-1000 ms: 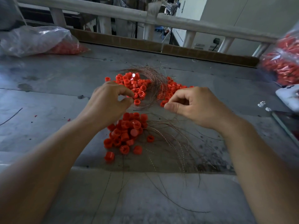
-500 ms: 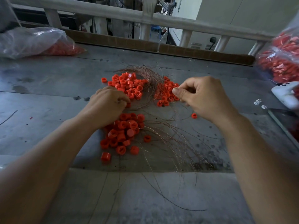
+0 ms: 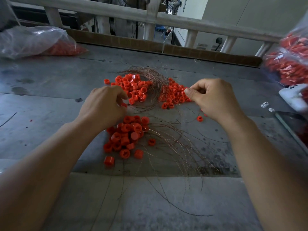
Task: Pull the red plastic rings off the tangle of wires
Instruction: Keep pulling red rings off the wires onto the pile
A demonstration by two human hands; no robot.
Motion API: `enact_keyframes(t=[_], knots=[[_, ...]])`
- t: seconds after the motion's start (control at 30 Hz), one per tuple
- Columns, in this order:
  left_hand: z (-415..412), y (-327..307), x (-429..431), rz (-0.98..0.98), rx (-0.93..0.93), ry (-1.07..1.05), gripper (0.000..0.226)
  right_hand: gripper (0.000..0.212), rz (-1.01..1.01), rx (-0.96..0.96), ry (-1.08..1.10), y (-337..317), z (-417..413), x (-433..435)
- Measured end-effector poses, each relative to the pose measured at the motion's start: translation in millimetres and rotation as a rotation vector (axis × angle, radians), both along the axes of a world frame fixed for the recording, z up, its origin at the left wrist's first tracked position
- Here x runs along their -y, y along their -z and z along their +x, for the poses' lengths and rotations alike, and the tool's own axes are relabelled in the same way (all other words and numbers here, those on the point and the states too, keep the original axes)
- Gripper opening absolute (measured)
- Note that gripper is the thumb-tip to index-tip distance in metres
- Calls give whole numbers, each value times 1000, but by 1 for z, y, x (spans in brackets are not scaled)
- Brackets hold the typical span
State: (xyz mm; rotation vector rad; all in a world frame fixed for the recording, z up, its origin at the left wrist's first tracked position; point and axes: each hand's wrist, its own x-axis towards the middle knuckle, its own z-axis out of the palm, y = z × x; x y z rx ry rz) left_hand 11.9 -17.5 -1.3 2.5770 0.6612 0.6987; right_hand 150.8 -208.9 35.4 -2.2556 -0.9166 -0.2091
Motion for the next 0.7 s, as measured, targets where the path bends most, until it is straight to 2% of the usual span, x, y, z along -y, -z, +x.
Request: enact_keyframes(t=[0.1,0.2,0.37,0.7], knots=[[-4,-4,1,-7,51,-4,23,7,-75,-17,-37,12,2,-8],[-7,-8,6,-46,113,21,17,16,-102,-10,-73,24,0,-19],[-14,-16,14,-137,205,35,18,9,-111,41,-58,29,1,-26],[-18,-23,22,-288,330,110,25,20,330,-208,-81,1,-3,-9]])
